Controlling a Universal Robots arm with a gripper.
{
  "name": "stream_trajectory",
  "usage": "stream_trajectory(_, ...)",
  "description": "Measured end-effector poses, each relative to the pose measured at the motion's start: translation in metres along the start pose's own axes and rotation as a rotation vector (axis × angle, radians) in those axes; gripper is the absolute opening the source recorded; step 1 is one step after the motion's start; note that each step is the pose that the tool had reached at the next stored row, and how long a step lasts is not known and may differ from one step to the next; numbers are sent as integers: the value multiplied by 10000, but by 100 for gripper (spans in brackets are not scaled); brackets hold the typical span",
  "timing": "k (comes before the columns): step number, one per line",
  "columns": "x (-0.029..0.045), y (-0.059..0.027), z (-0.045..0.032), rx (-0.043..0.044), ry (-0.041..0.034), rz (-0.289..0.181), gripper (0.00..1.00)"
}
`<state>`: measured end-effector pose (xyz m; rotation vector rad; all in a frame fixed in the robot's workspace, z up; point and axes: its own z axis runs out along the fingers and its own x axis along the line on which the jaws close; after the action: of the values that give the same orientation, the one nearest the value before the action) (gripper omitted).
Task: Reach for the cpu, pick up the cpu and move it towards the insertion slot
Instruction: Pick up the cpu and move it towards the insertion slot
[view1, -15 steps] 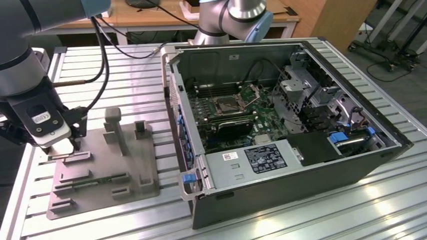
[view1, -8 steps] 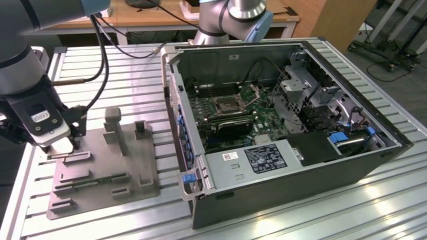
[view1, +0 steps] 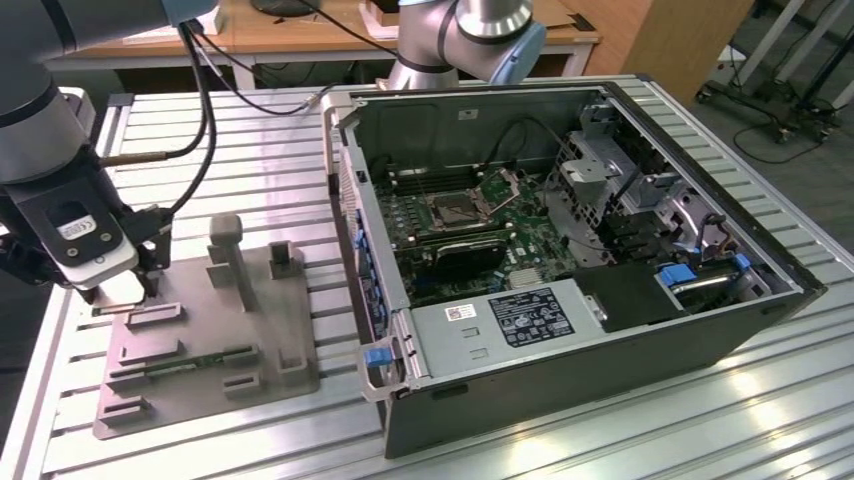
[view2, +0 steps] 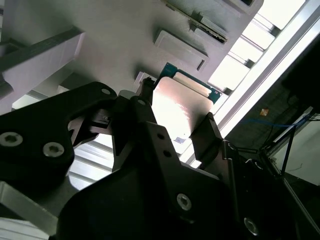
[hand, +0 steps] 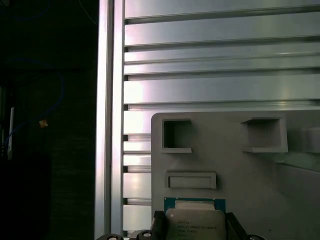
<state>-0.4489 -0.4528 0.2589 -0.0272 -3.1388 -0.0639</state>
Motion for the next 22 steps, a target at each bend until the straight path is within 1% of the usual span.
stream_trajectory(2,0,0,-9,0,0,-1,55)
stream_trajectory(6,0,2,-58,0,-1,0,55)
stream_trajectory(14,0,5,-125,0,1,-1,55)
stream_trajectory(22,0,7,-182,0,0,0,55)
